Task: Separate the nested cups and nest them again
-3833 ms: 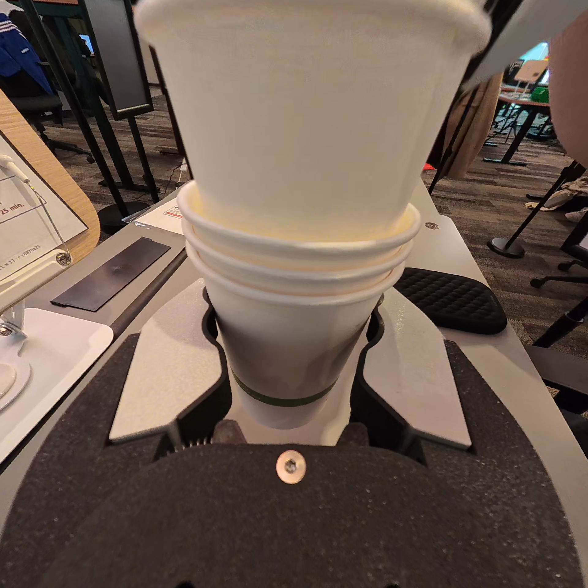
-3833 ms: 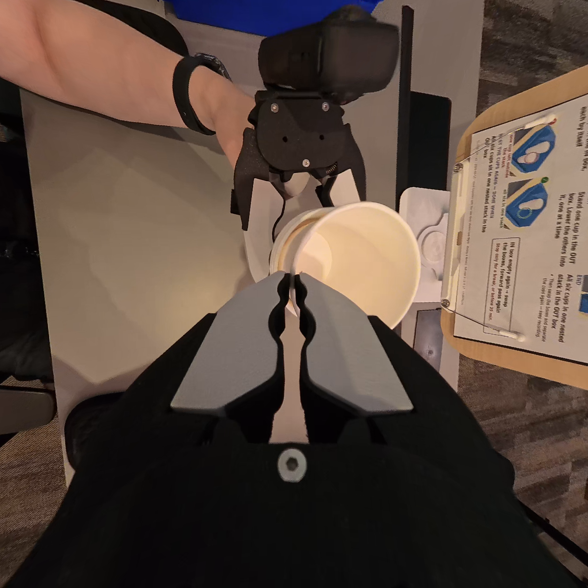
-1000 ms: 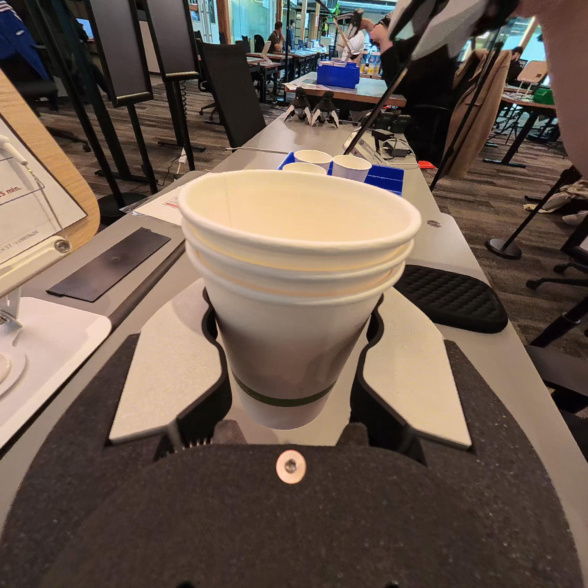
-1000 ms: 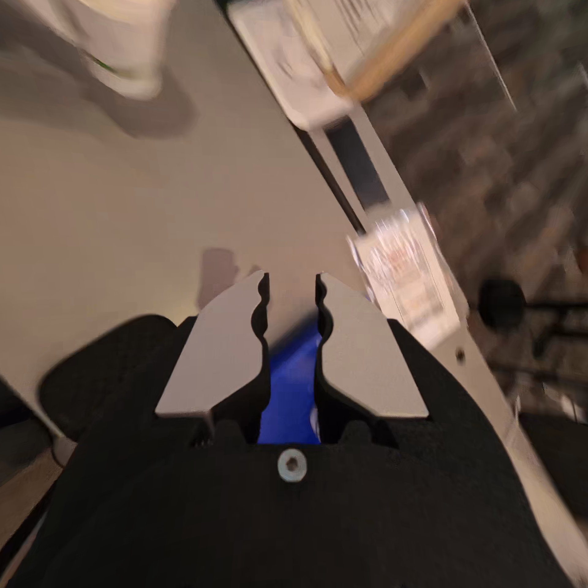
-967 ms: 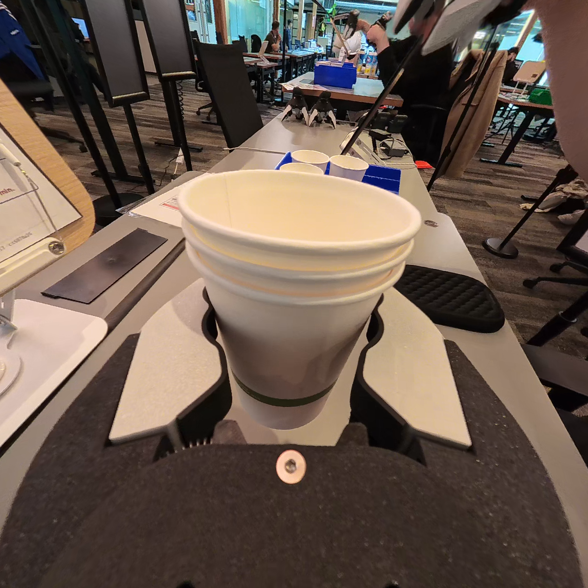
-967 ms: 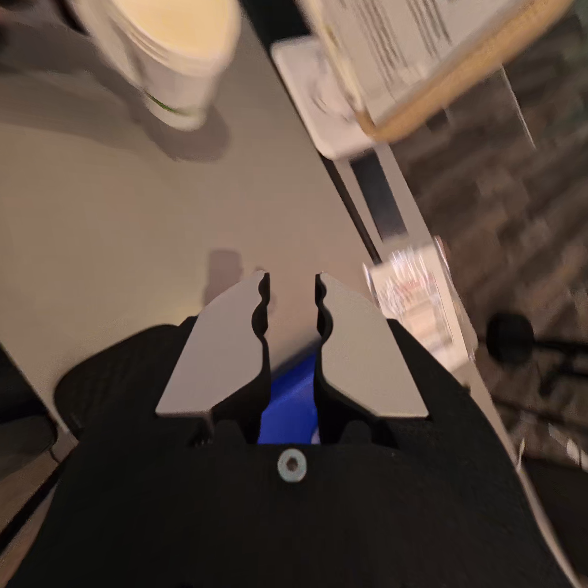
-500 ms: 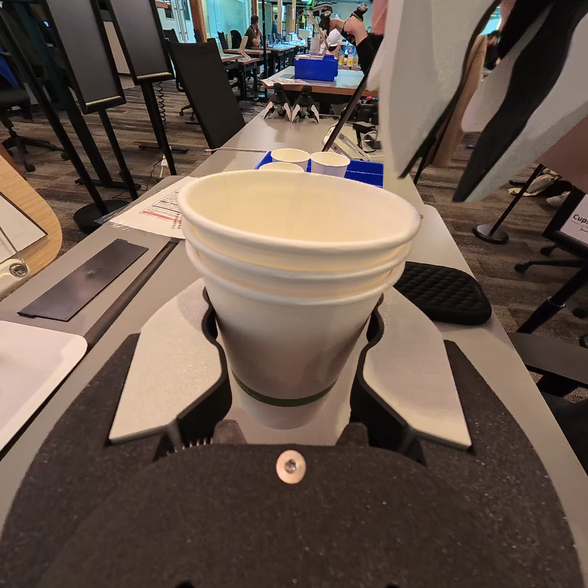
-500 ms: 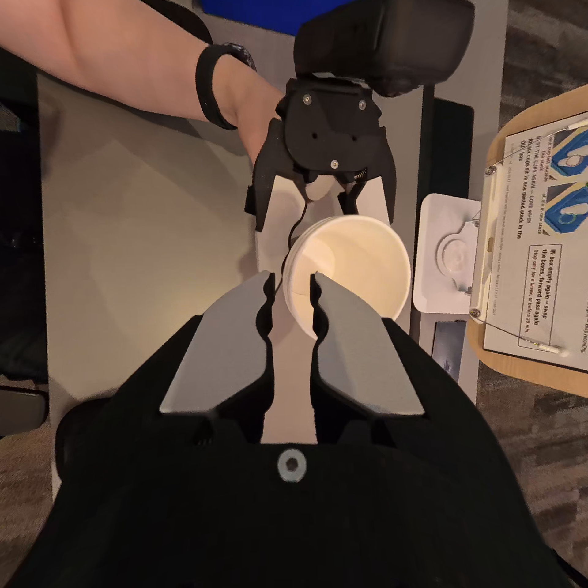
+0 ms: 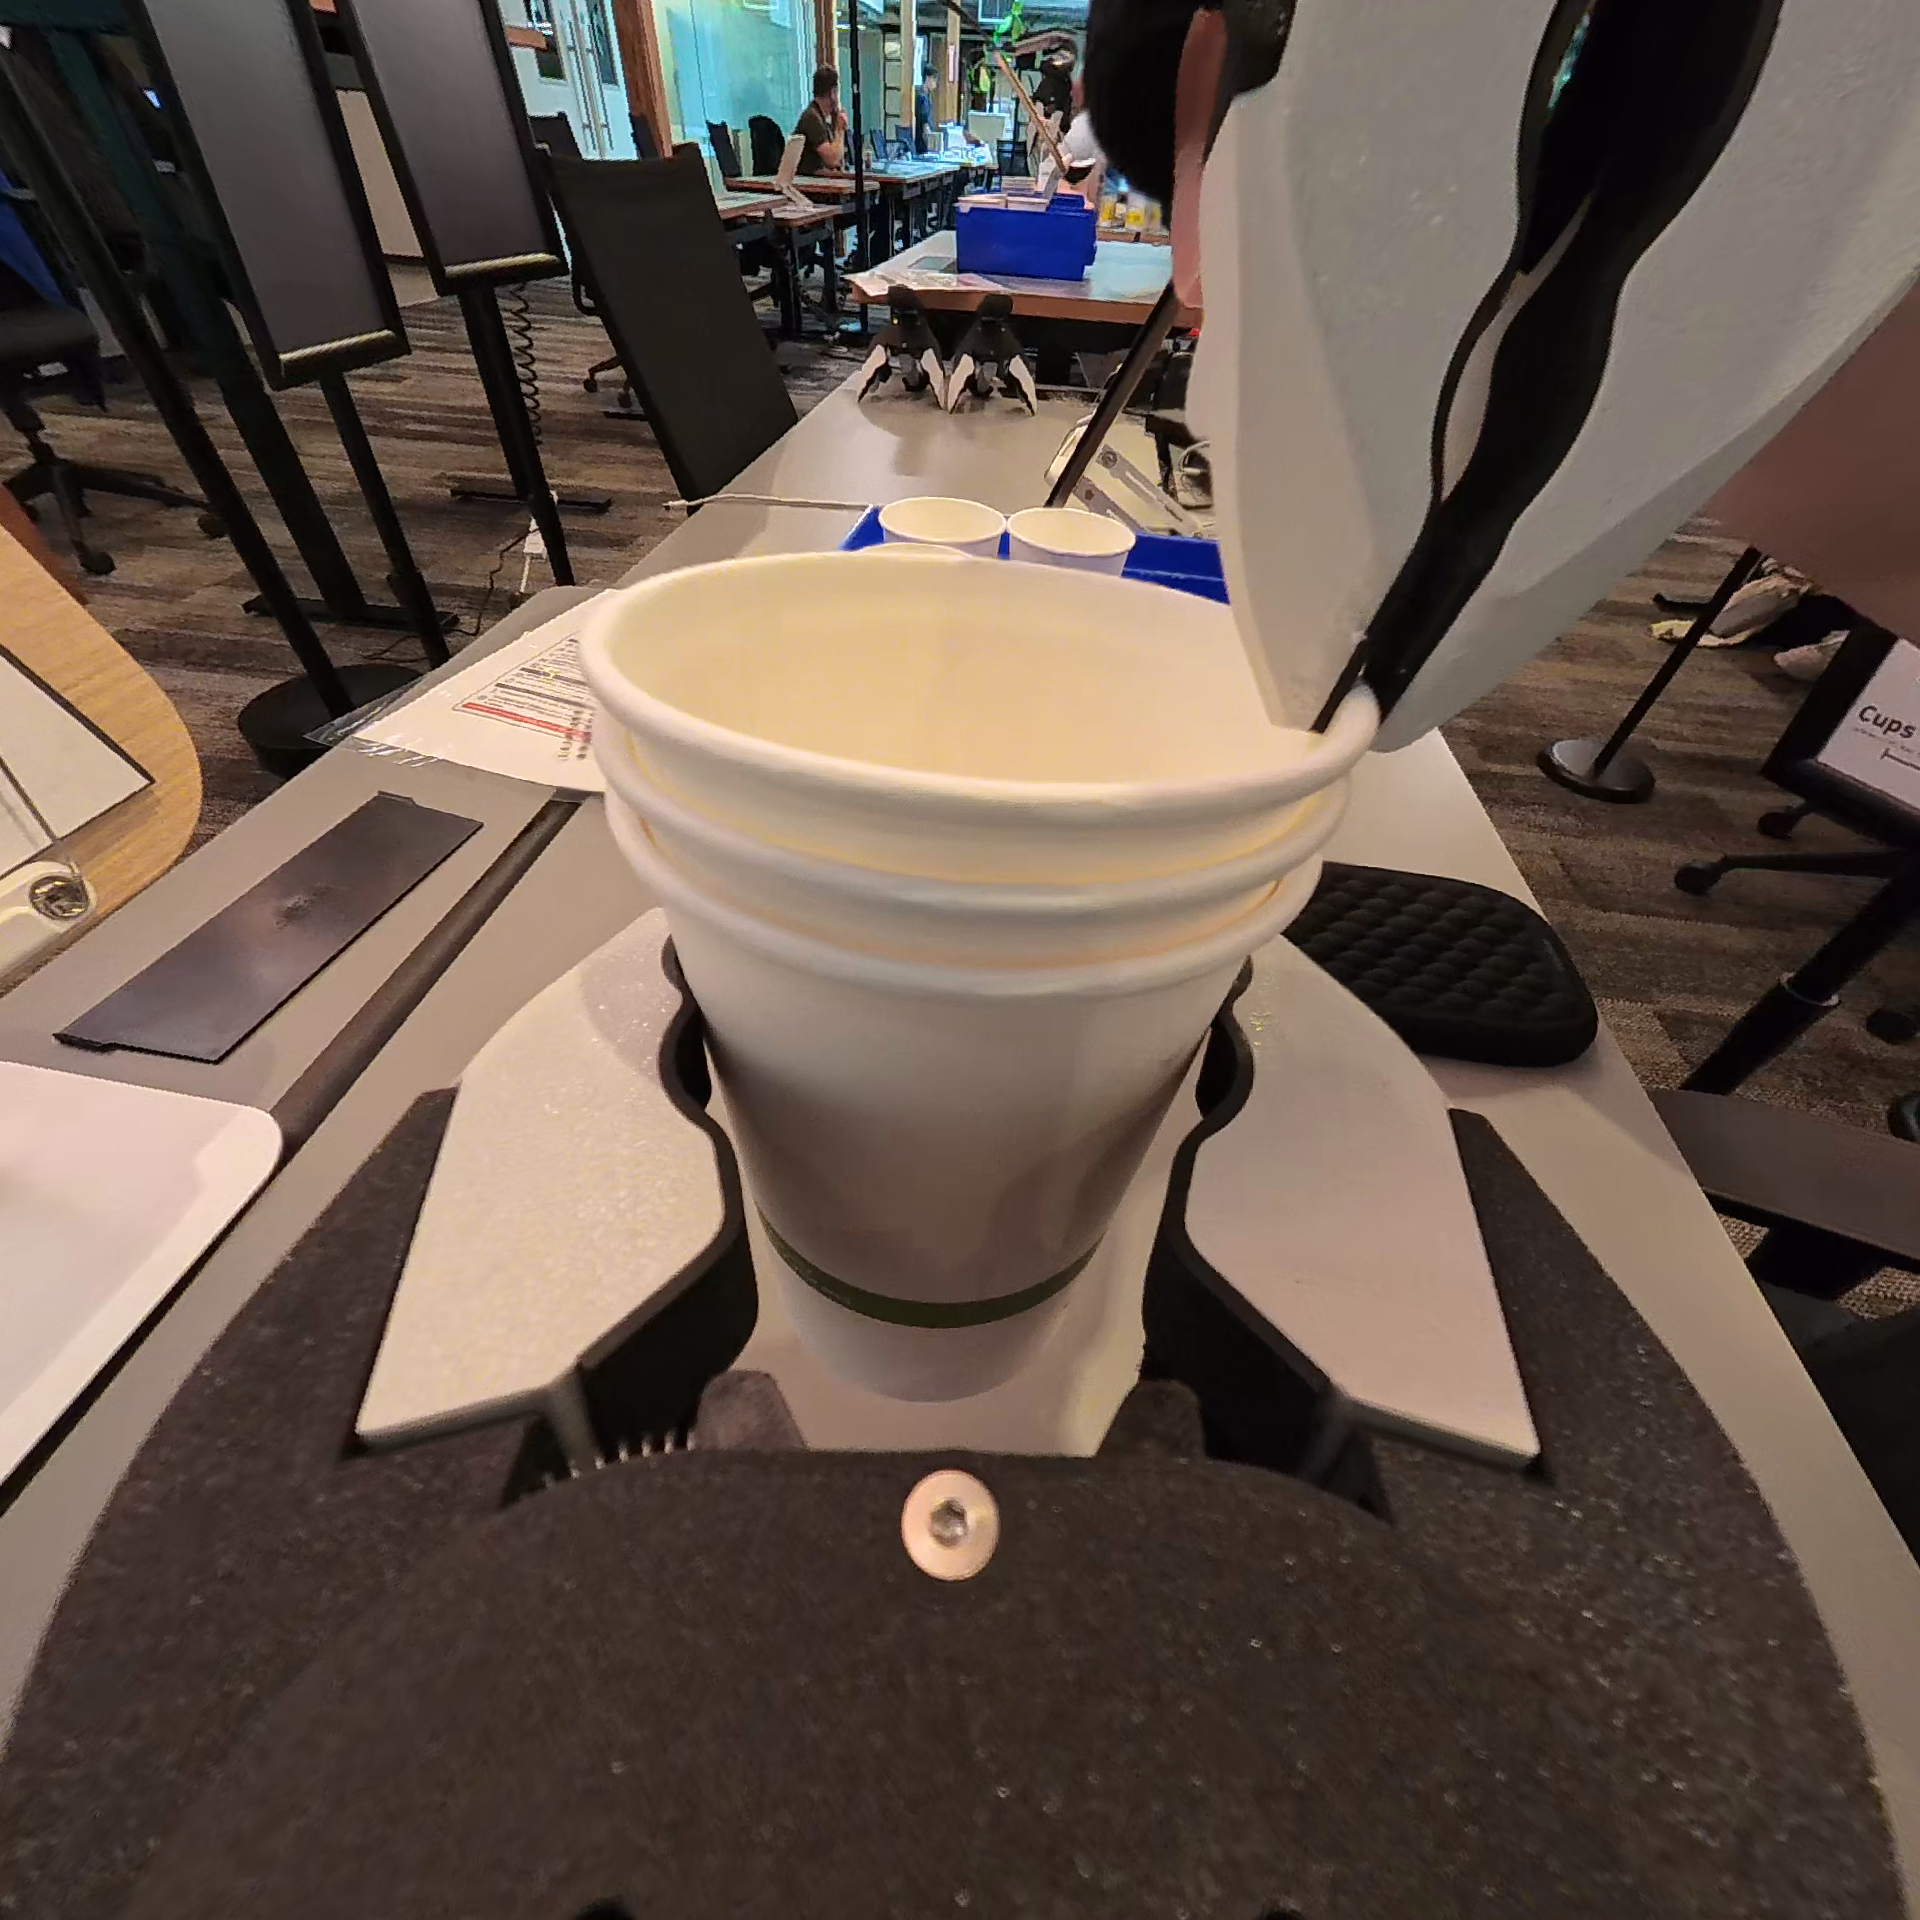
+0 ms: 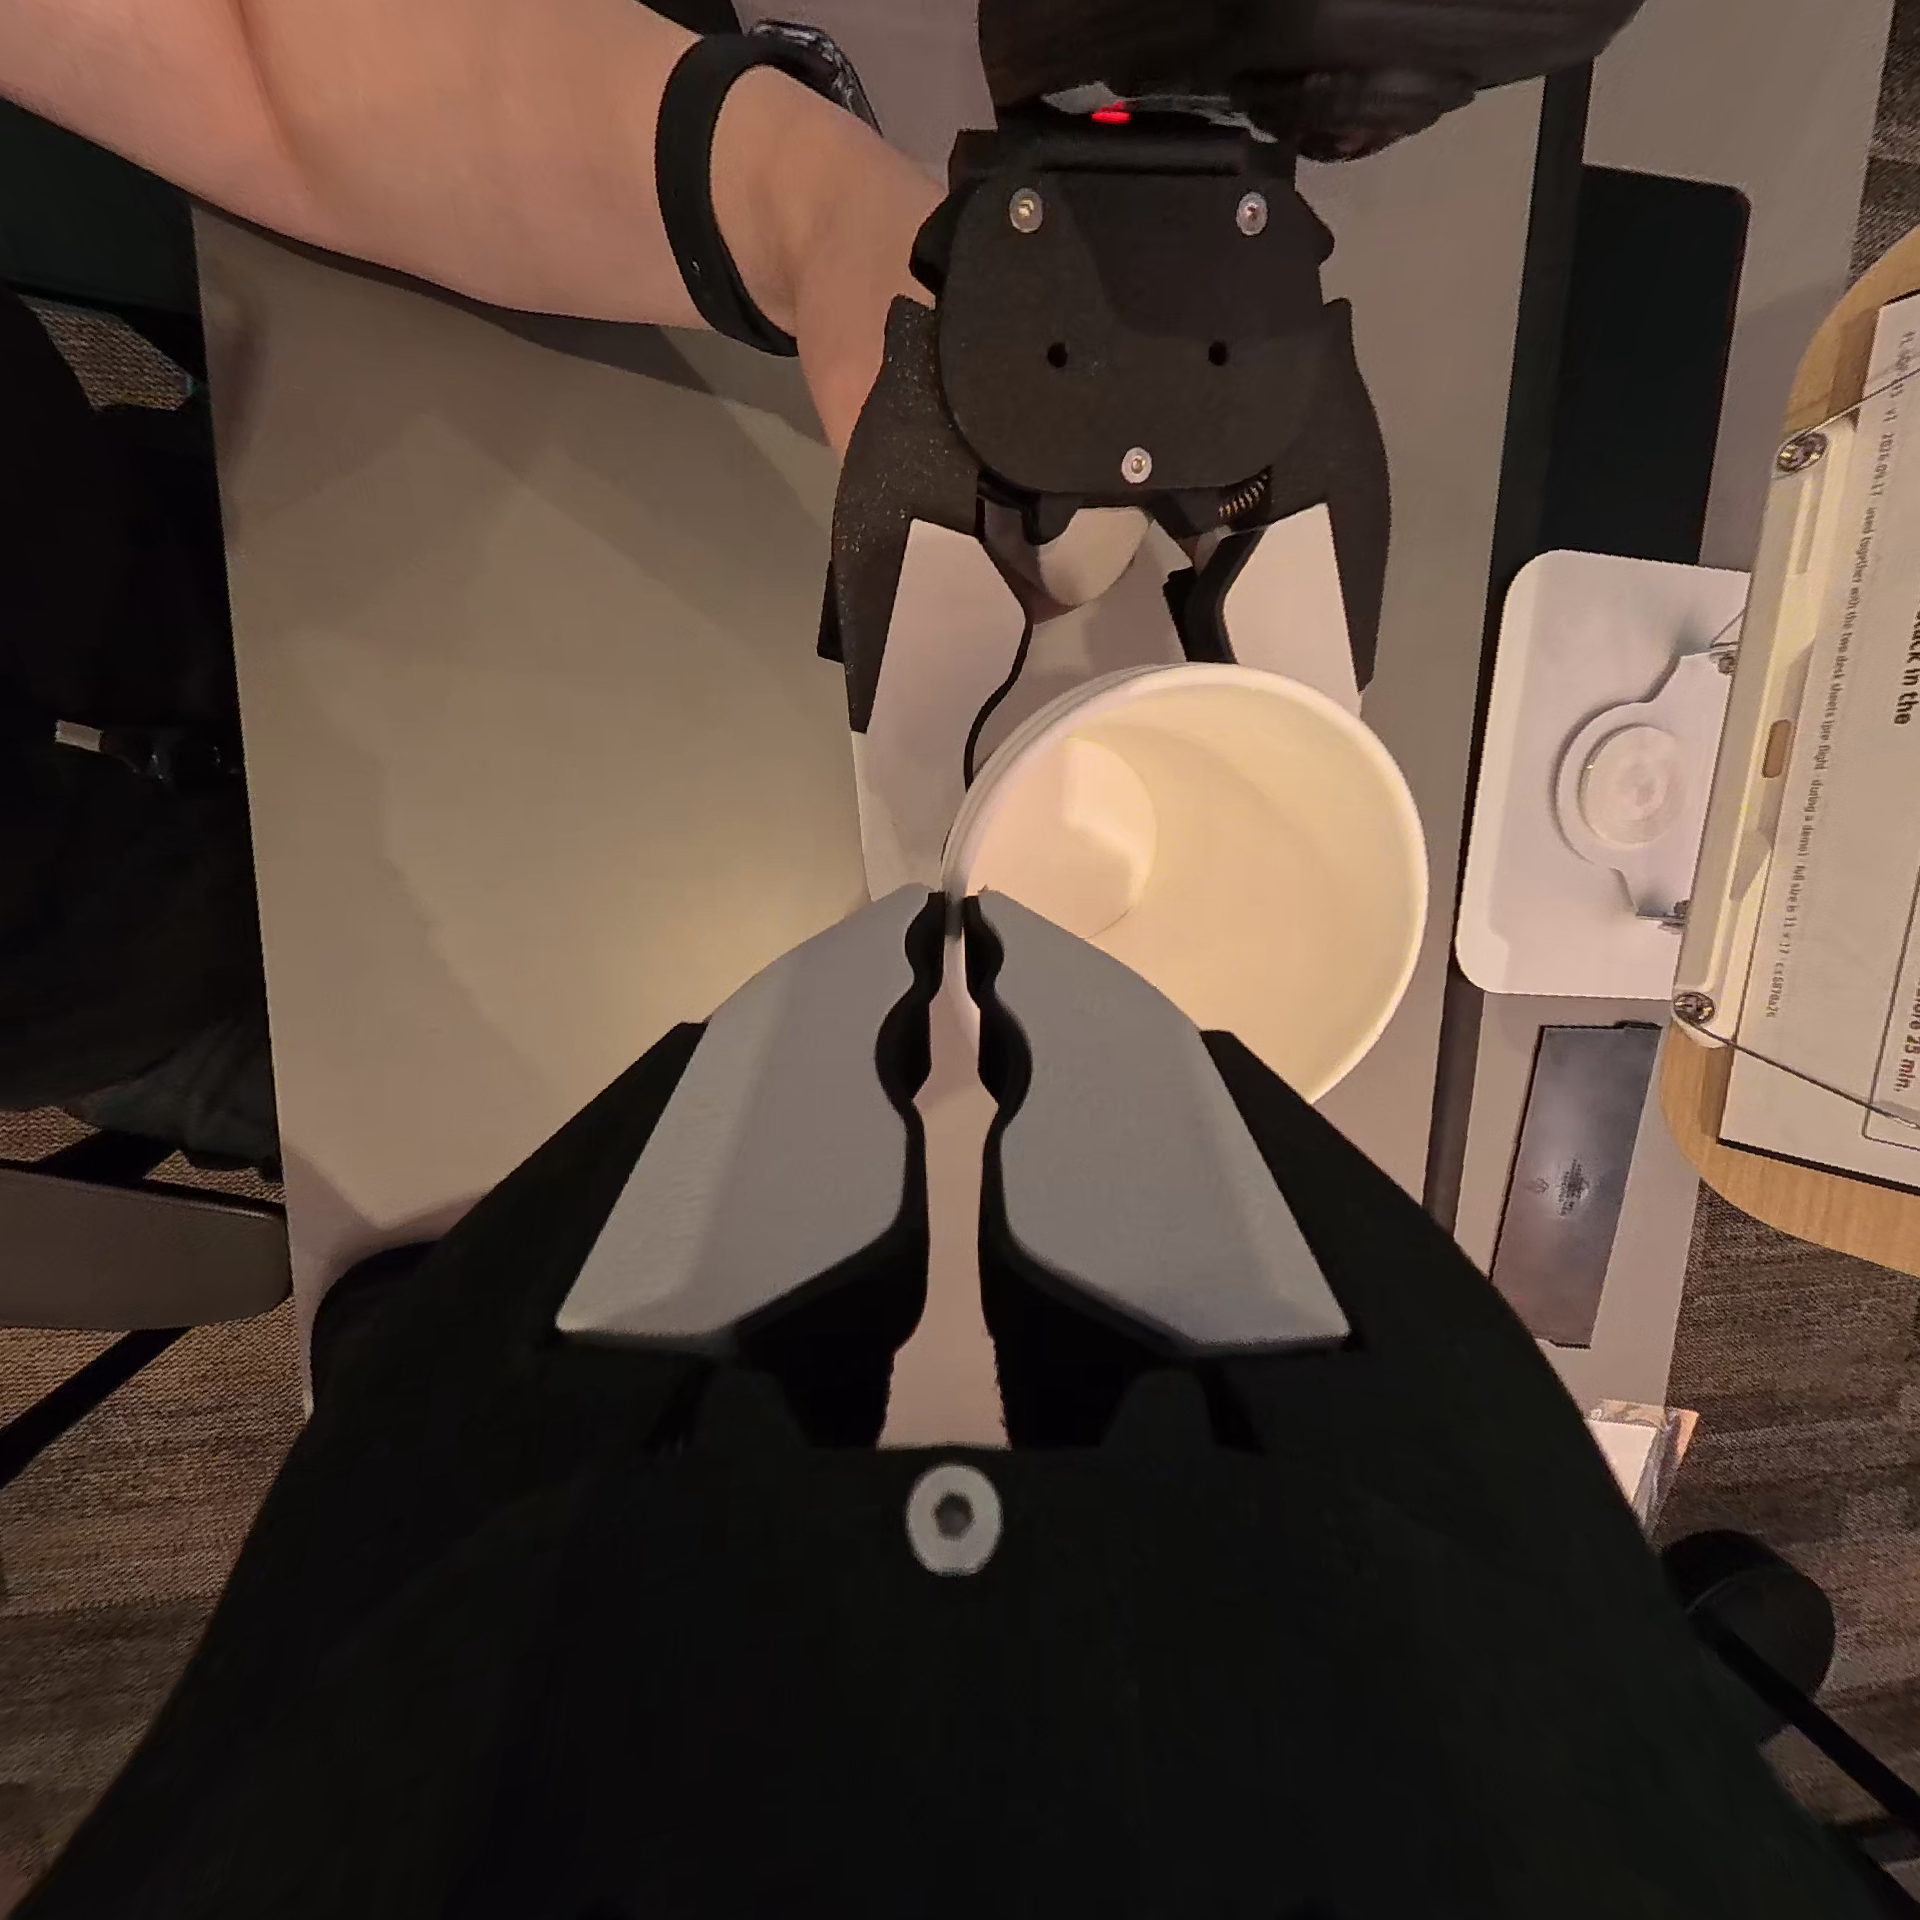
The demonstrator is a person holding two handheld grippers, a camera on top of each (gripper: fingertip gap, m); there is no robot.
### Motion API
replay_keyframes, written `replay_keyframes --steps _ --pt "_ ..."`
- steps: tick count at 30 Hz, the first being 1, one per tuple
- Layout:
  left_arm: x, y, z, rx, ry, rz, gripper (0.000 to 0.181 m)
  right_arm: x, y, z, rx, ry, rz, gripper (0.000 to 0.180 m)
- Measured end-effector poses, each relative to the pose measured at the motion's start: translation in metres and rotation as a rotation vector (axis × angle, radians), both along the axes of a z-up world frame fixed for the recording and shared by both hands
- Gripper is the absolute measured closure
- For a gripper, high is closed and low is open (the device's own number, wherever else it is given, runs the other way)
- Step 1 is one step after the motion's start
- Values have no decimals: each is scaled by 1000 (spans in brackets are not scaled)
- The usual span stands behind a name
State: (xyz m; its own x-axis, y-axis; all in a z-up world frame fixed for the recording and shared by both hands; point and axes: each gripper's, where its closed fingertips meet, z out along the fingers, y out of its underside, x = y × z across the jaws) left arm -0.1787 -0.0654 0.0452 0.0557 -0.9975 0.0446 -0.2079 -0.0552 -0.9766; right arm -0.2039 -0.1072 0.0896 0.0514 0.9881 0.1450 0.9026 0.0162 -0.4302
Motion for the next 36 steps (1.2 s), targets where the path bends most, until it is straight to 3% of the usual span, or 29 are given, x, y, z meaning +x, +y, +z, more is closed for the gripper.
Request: replay_keyframes --steps 7,14,18,23,27,31,36 --pt "-1 6 -6 7 24 20 88 4 3 19 37 34 -15 177" --pt "-1 7 -9 -1 26 20 88 28 10 75 157 107 -77 177" --pt "-2 9 -11 -8 29 26 88 68 10 112 217 149 -171 177" --pt "0 9 -13 -8 35 22 88 148 5 133 245 196 -356 177" --pt "0 10 -13 -13 35 23 88 228 1 114 208 164 -562 177" --pt "0 10 -13 -12 34 22 88 307 1 65 155 43 -777 177" --pt "0 10 -13 -10 36 24 88 354 -9 2 57 -17 -889 177"
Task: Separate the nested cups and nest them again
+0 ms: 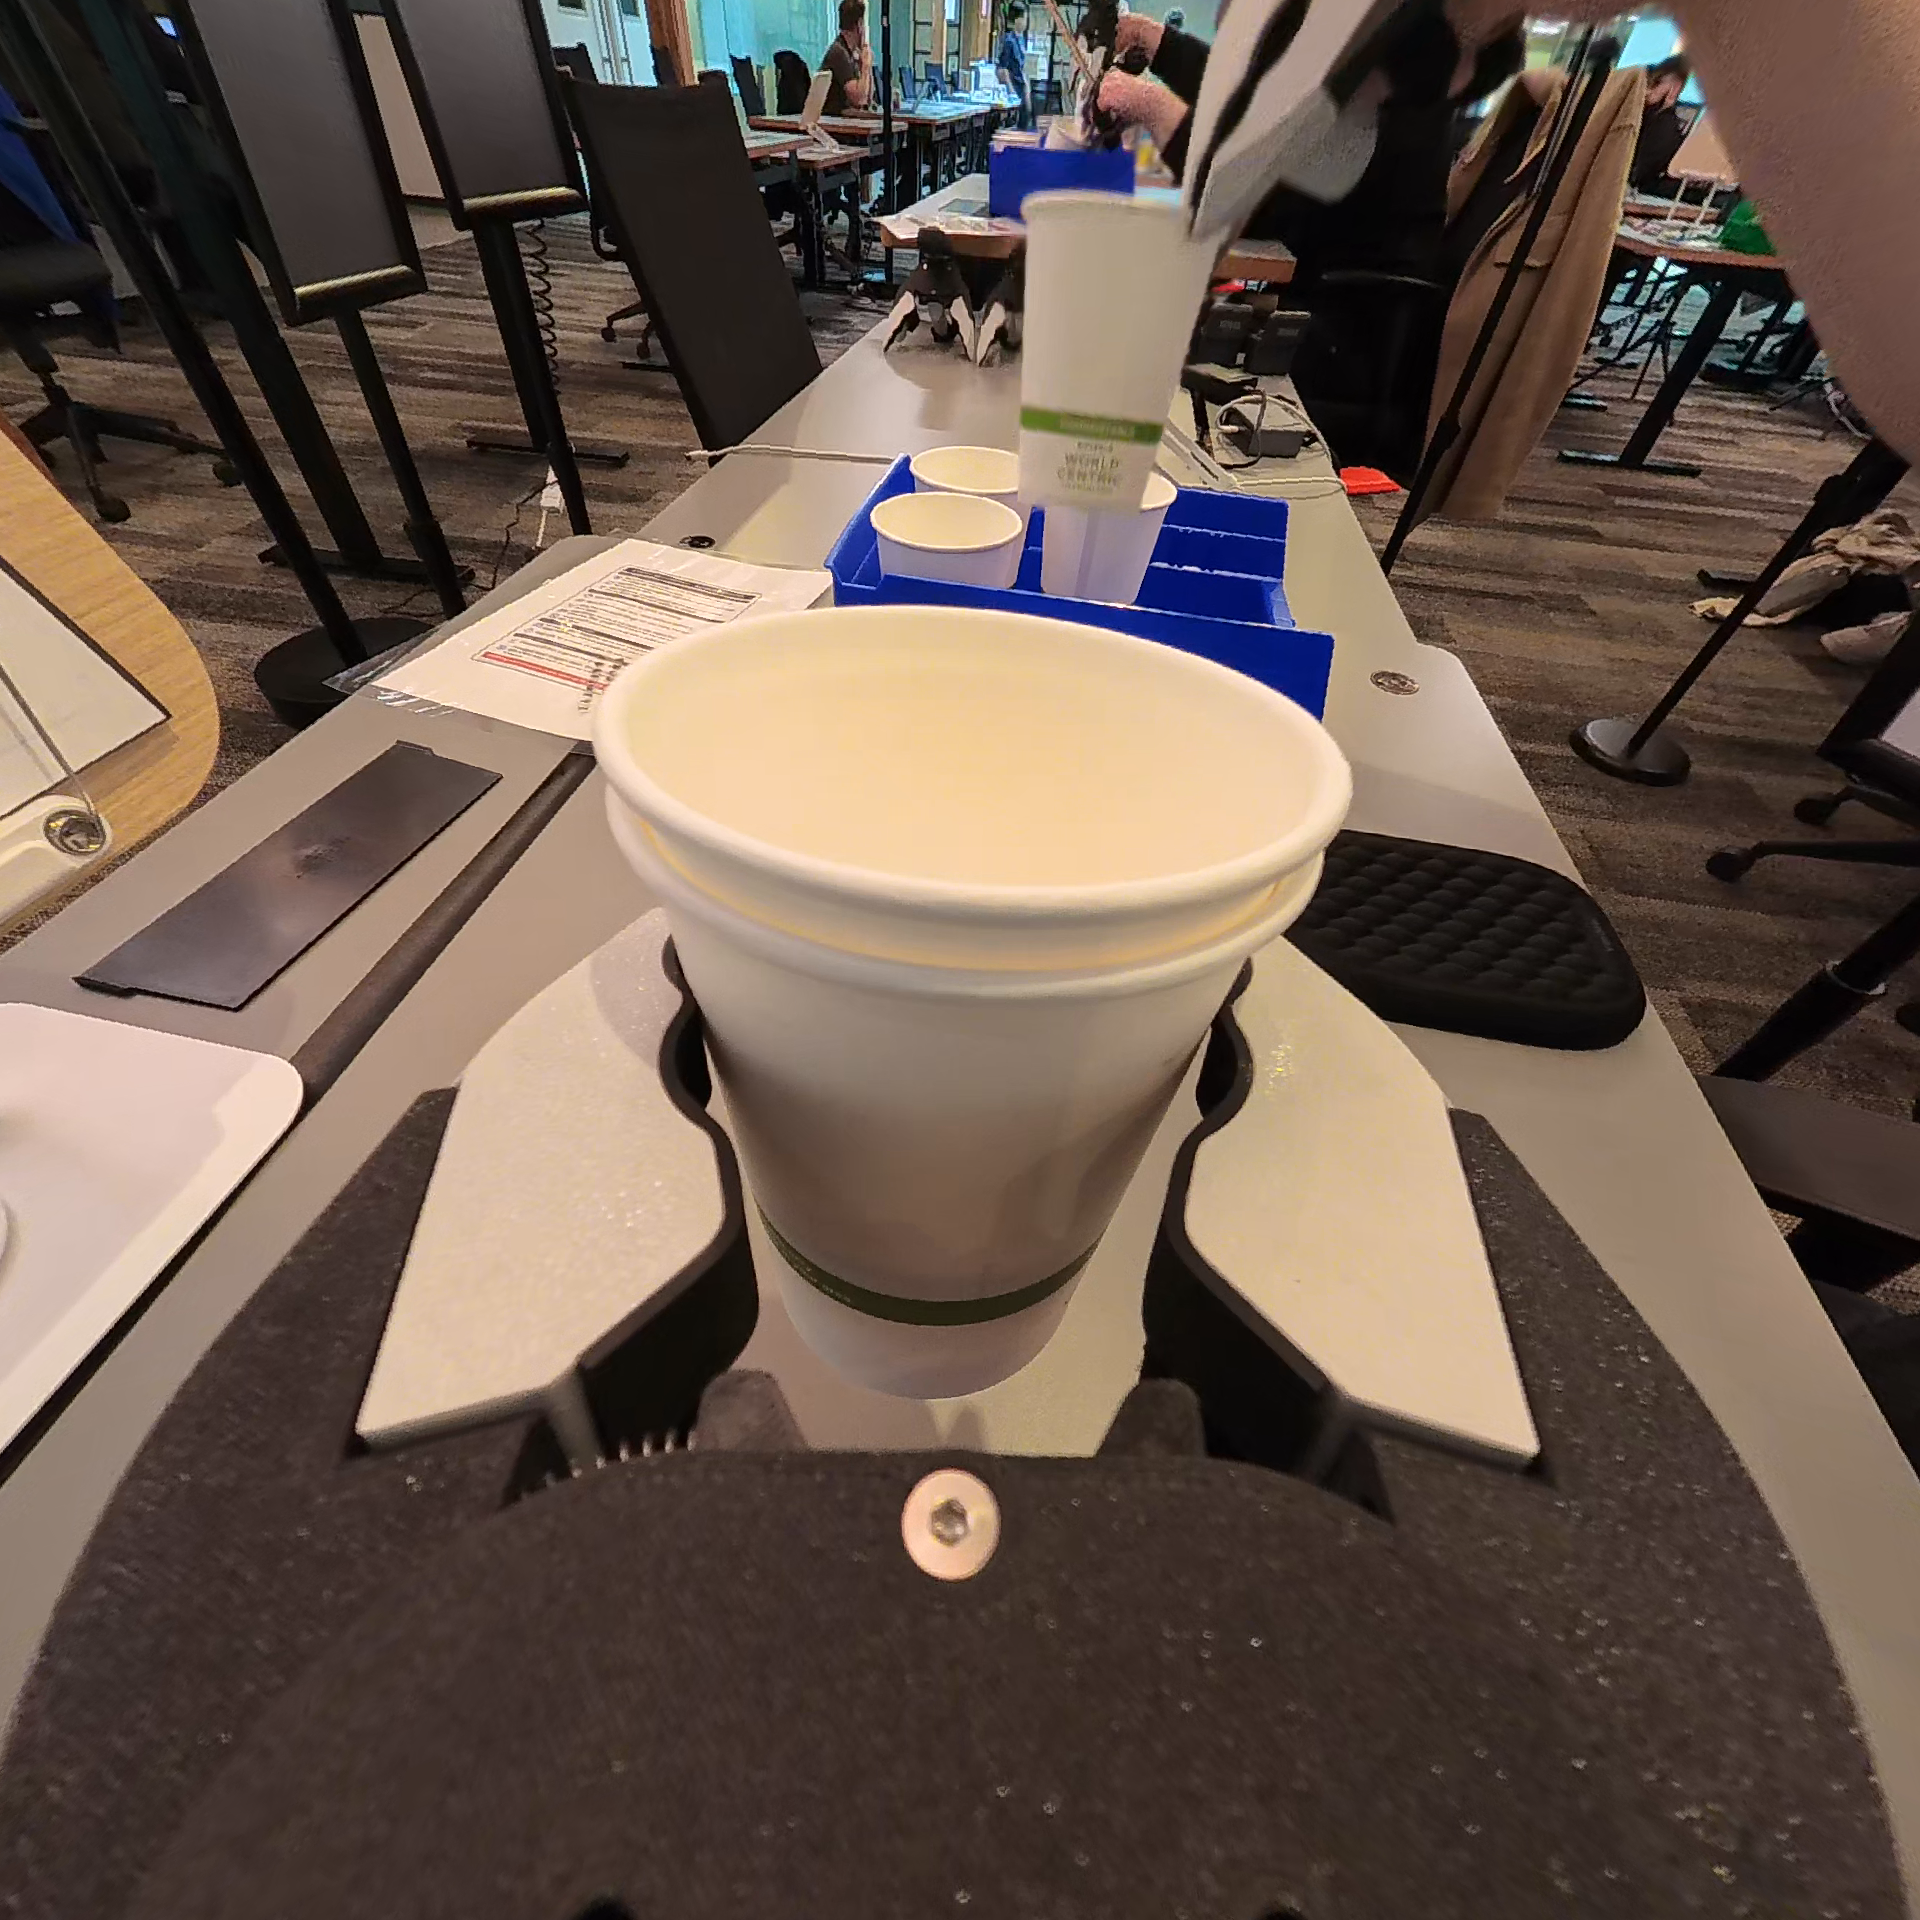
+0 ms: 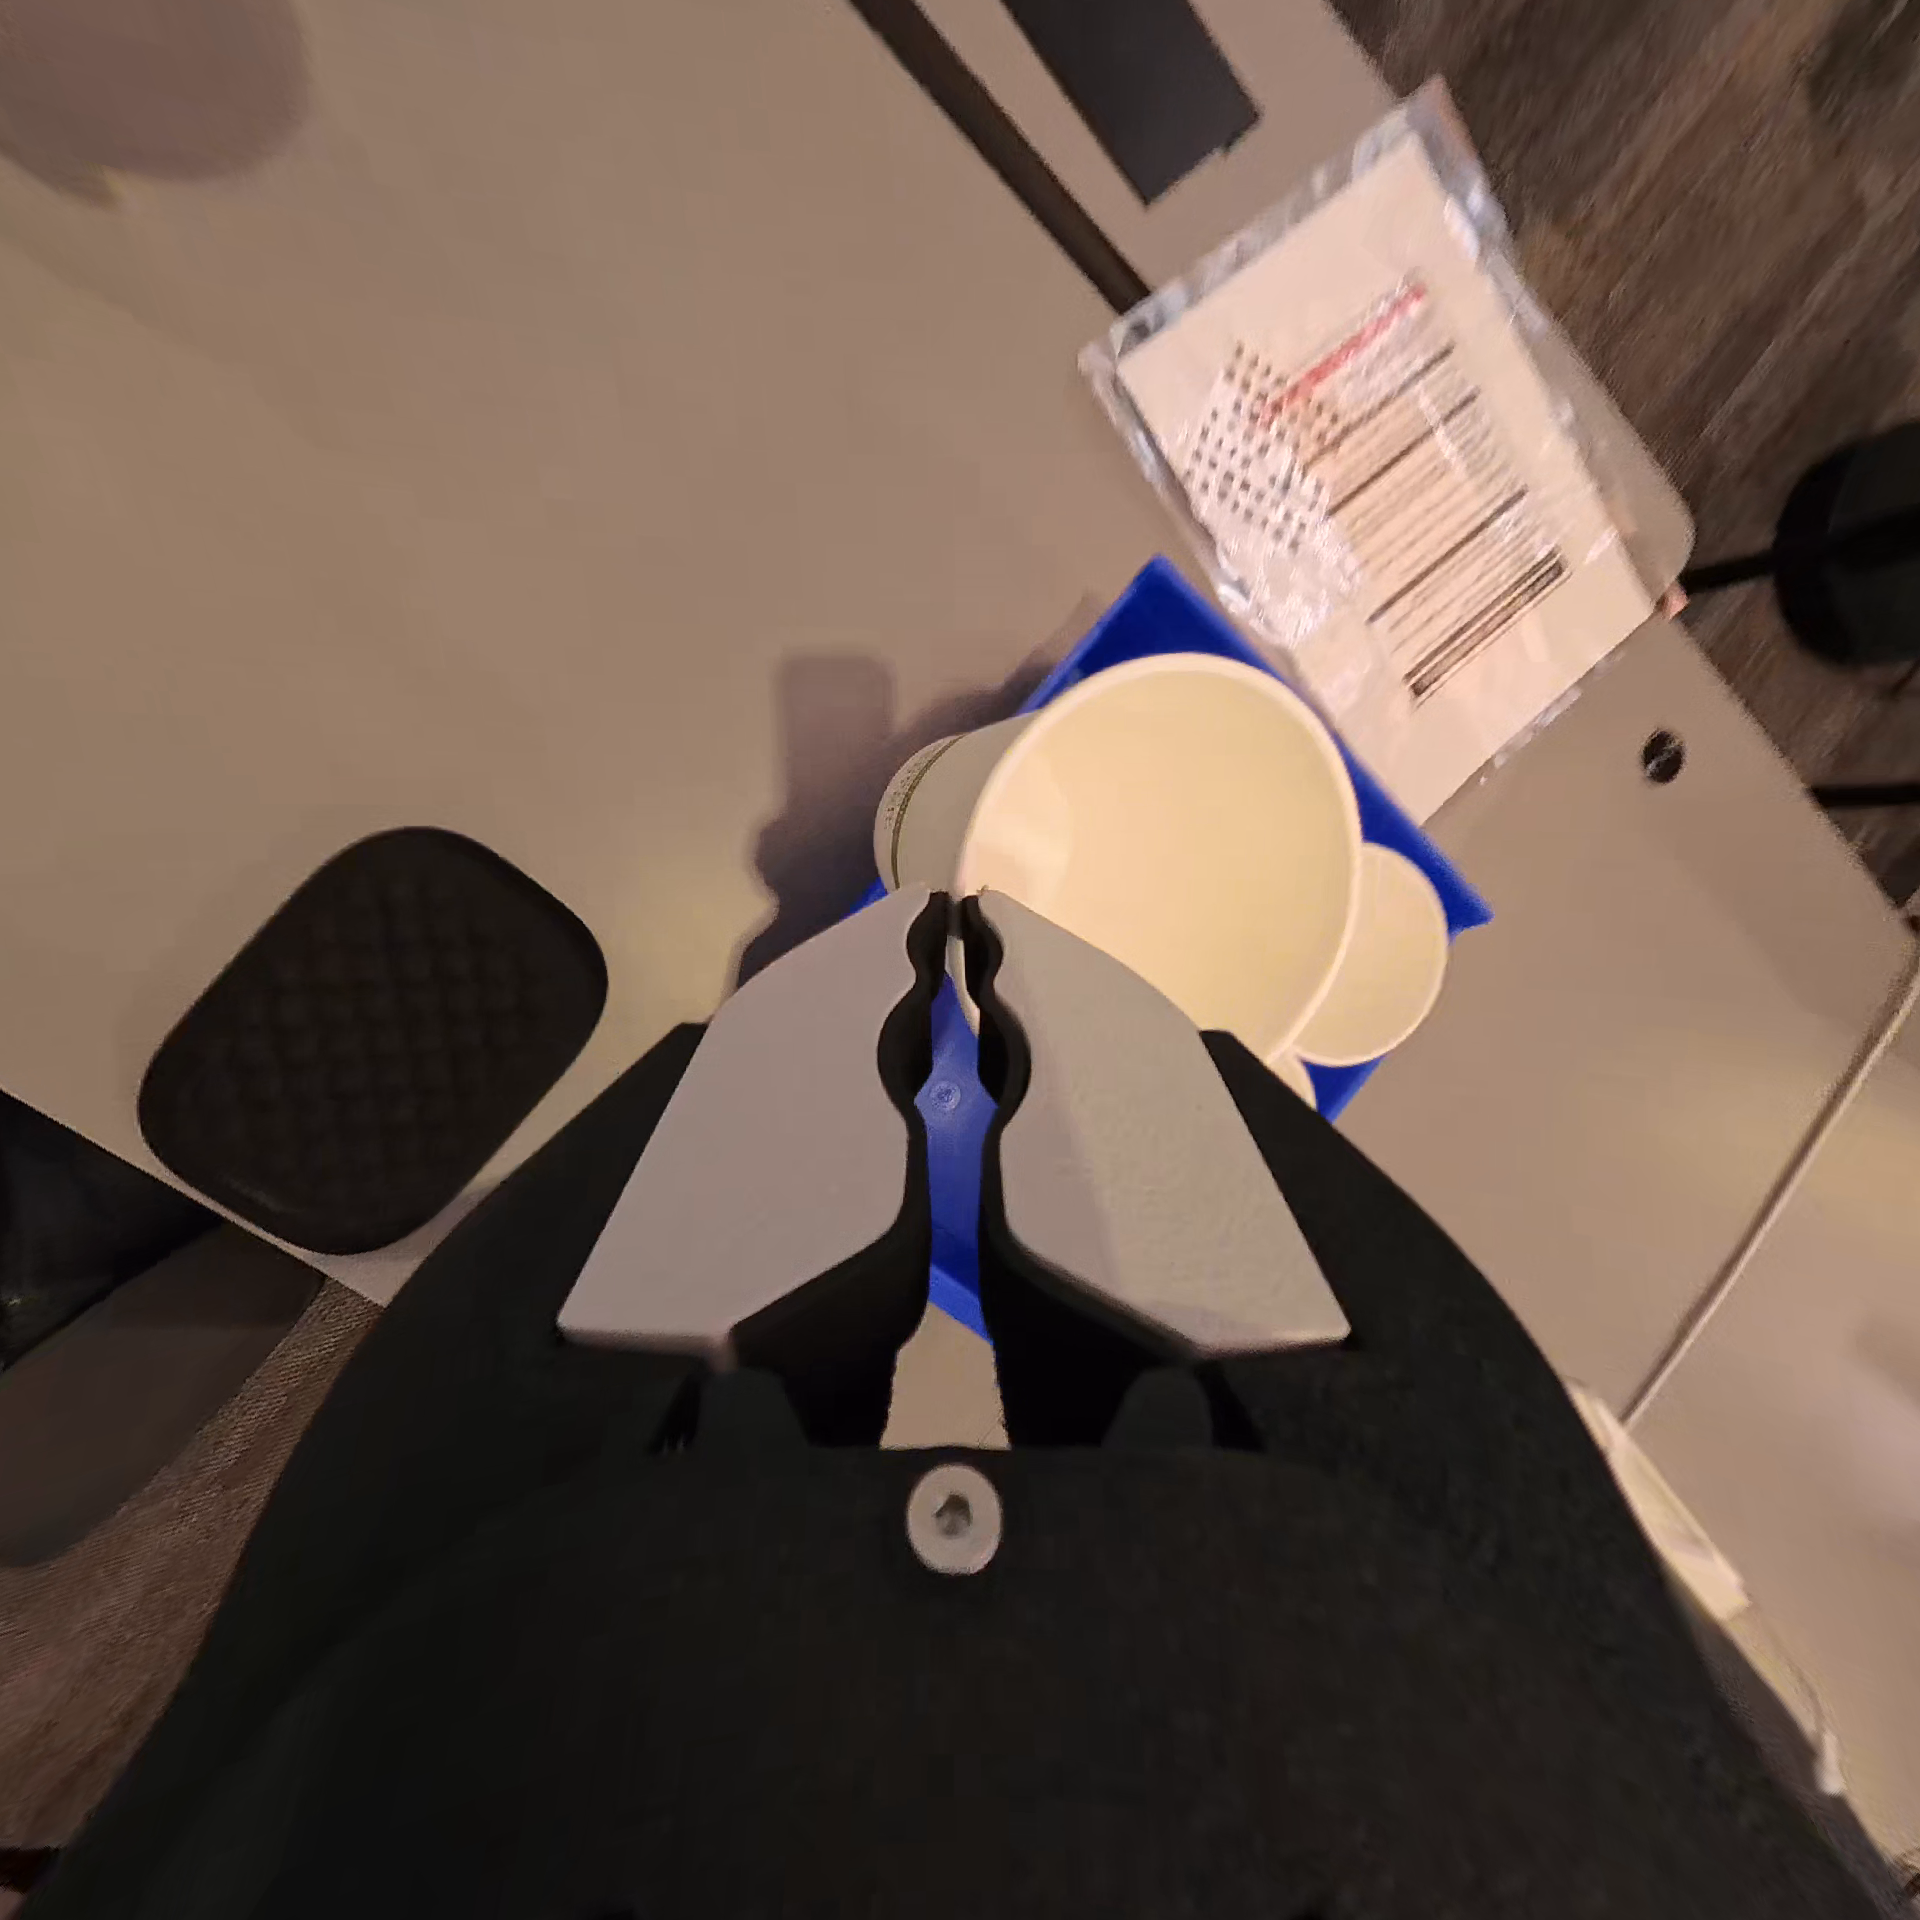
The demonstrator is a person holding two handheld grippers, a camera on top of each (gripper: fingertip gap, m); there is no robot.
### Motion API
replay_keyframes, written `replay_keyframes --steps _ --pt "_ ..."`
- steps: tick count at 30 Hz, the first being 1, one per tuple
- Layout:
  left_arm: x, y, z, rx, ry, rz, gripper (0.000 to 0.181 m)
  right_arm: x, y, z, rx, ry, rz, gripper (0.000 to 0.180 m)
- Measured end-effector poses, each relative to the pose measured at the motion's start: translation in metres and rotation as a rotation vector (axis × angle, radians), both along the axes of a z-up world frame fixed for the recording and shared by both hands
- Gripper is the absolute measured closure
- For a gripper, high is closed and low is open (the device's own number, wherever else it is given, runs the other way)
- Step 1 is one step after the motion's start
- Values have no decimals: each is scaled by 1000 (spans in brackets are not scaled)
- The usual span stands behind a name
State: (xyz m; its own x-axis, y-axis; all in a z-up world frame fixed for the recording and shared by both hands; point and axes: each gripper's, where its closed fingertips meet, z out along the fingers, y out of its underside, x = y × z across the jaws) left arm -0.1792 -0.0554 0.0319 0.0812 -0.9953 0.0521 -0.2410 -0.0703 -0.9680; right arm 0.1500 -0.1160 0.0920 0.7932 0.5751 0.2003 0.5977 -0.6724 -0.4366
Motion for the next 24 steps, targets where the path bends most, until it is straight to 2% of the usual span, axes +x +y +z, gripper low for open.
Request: replay_keyframes --steps 14,24 --pt "0 2 -4 -5 8 3 88 37 -13 -107 -127 -82 -67 177" --pt "-1 5 -4 -10 7 10 88 46 -9 -134 -127 -89 -76 177"
